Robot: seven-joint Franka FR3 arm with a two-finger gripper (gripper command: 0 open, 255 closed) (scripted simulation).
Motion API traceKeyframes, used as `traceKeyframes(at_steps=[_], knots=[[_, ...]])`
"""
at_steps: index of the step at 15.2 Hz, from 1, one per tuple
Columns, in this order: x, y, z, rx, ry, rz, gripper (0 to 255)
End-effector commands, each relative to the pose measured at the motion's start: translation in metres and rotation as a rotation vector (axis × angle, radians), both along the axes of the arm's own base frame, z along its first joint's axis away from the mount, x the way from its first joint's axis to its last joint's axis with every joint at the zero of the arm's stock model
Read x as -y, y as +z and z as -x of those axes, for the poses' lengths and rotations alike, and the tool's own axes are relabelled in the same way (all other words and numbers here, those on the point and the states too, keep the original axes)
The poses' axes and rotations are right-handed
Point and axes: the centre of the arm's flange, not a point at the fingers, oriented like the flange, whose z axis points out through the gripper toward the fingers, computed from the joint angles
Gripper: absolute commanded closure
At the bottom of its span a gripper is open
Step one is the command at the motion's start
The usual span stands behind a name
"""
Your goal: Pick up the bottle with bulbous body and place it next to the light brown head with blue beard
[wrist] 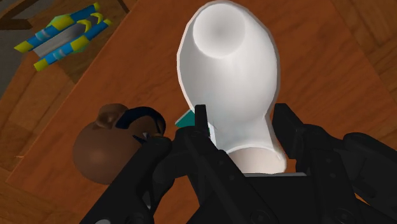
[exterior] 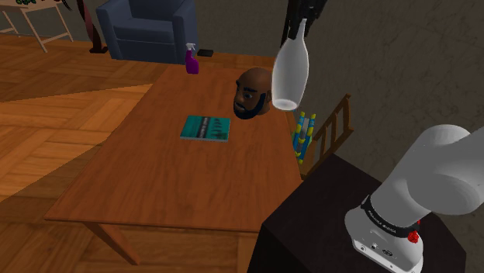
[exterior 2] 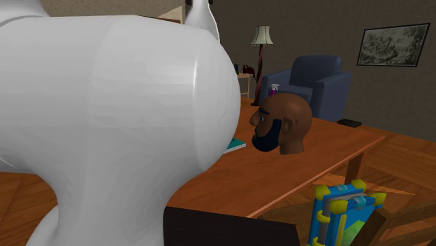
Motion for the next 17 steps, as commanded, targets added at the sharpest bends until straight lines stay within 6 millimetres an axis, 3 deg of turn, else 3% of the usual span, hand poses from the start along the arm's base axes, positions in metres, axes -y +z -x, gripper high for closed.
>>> traceKeyframes(at_steps=[1,15,17], knots=[[0.009,0.0,-0.027,0.001,0.0,0.001,255],[0.062,0.001,-0.202,0.001,0.0,0.001,255],[0.062,-0.009,-0.202,0.001,0.0,0.001,255]])
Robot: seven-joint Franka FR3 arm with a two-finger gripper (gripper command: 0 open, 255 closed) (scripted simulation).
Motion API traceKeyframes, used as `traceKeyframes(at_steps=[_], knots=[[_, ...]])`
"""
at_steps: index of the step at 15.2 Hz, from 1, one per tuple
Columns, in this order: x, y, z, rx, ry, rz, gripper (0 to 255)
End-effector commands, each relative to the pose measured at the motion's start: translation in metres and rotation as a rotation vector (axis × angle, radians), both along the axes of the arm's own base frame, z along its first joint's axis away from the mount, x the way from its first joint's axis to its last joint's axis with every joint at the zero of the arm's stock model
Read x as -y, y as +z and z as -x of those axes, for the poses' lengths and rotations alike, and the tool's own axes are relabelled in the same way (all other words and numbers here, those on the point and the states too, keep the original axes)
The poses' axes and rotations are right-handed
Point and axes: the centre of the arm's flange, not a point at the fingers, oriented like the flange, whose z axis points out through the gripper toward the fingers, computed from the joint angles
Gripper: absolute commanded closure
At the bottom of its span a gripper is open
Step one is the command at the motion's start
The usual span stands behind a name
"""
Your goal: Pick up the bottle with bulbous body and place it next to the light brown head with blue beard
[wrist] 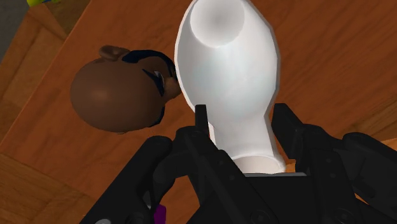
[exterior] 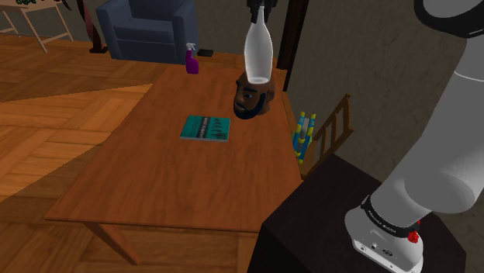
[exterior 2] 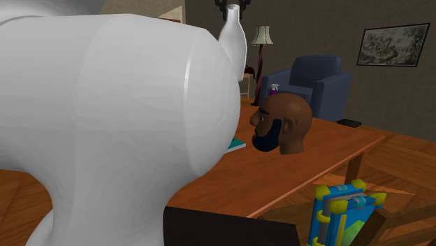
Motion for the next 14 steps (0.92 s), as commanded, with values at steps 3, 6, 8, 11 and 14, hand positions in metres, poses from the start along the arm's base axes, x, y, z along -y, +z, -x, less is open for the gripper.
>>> traceKeyframes(at_steps=[3,6,8,11,14], knots=[[0.0,-0.02,-0.004,0.002,0.0,0.0,255],[0.0,-0.036,-0.004,0.002,0.0,0.0,255],[0.0,-0.047,-0.004,0.002,0.0,0.0,255],[0.0,-0.063,-0.004,0.002,0.0,0.0,255],[0.0,-0.078,-0.004,0.002,0.0,0.0,255]])
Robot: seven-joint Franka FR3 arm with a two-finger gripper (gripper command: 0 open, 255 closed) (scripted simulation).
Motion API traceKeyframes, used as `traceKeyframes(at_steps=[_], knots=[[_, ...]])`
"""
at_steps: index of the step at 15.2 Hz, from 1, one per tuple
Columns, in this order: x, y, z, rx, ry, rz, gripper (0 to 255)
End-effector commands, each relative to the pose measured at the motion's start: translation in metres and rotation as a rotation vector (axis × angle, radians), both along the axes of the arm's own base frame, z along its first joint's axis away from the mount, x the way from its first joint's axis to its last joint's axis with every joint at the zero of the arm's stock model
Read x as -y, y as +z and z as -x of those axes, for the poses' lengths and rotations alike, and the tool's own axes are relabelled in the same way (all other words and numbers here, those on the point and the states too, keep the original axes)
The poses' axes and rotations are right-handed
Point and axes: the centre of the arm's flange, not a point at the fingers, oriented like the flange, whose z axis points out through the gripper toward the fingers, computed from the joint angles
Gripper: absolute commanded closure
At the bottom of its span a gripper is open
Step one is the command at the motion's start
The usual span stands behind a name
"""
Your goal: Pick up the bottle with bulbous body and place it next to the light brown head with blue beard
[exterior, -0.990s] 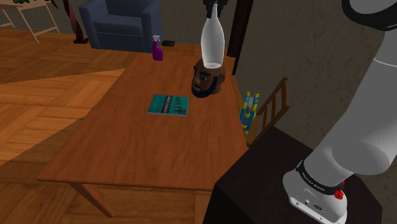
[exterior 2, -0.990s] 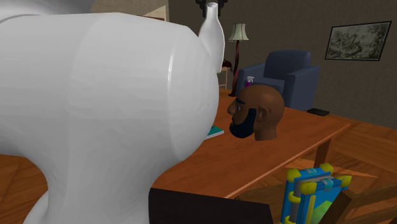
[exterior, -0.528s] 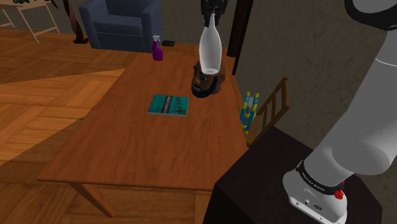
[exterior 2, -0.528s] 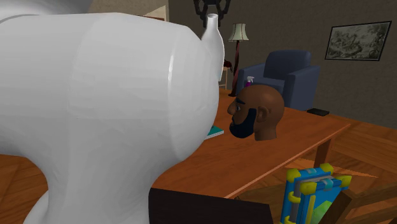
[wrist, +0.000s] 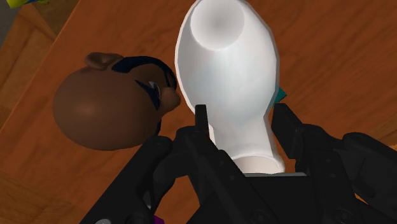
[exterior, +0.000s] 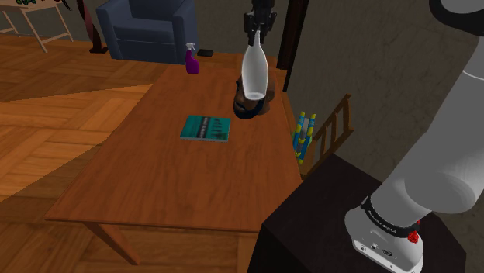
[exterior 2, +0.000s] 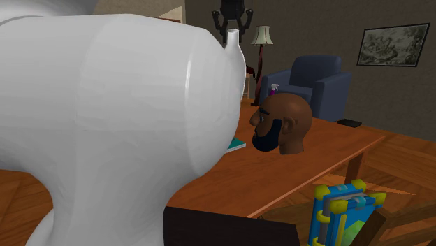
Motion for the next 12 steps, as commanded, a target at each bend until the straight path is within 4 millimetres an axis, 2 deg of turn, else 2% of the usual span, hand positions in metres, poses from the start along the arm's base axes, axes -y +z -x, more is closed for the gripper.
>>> traceKeyframes(at_steps=[1,12], knots=[[0.0,-0.01,0.0,0.001,0.0,0.0,255],[0.0,-0.068,0.0,0.001,0.0,0.0,255]])
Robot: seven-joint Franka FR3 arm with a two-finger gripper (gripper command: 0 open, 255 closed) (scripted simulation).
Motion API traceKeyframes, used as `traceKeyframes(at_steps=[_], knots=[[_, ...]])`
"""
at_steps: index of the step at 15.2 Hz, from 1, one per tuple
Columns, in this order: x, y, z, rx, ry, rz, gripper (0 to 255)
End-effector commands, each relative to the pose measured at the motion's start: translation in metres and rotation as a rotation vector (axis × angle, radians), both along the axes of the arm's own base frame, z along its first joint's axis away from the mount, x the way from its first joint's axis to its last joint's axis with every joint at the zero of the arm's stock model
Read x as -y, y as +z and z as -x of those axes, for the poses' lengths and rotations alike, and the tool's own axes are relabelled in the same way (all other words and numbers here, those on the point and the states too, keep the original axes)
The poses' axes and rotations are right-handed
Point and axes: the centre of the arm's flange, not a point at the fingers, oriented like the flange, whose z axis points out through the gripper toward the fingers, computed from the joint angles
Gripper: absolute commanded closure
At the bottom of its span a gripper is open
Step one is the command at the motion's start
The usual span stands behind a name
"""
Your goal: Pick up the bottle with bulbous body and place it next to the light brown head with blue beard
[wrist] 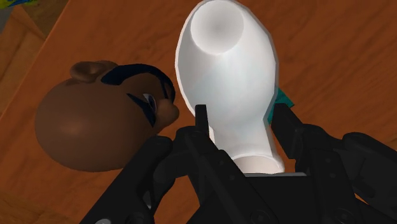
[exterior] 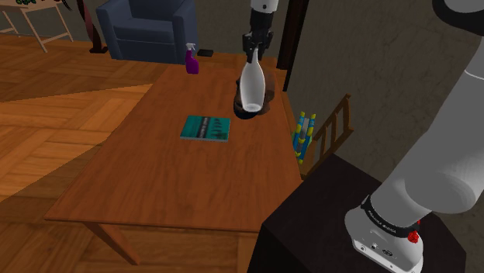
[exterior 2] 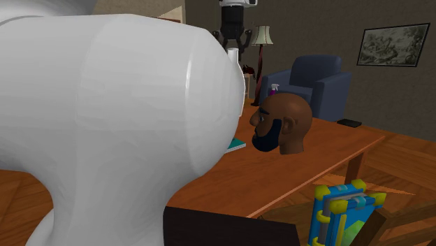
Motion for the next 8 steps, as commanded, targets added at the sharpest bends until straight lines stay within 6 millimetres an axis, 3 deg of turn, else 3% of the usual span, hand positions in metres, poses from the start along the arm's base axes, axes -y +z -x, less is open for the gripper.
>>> traceKeyframes(at_steps=[1,8], knots=[[0.0,-0.011,0.0,0.001,0.0,0.0,255],[0.0,-0.048,0.0,0.001,0.0,0.0,255]])
